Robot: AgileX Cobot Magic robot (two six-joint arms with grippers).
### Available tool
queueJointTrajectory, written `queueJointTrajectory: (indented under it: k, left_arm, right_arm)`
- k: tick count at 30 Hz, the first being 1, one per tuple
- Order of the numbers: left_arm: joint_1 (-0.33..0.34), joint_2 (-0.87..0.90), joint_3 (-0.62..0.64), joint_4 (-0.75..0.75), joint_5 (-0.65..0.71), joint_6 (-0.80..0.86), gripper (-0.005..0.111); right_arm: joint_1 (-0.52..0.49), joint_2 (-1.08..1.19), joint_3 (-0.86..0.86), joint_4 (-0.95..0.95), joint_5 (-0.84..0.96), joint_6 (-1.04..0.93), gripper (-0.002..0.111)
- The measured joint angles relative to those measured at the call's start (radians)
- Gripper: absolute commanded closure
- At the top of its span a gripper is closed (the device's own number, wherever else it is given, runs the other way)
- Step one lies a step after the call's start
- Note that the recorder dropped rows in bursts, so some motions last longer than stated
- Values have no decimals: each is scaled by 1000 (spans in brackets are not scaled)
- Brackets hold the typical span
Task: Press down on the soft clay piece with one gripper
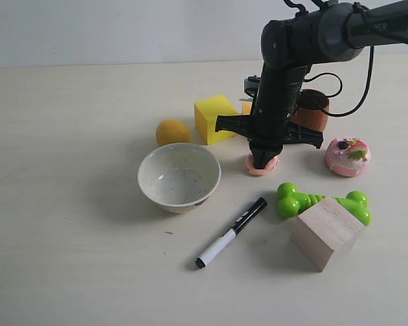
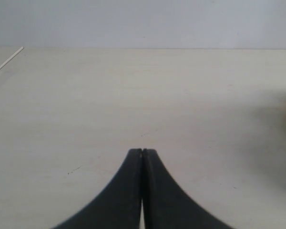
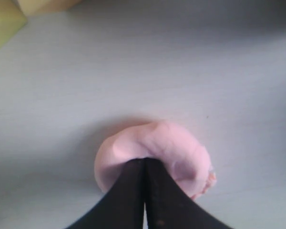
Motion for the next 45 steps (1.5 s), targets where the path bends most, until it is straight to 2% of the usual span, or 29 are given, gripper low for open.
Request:
queueJointTrajectory:
  k: [45]
  left_arm:
    - [0, 0, 0, 0, 0, 0, 107]
  right_arm:
    - [4, -99, 35, -60, -40, -36, 108]
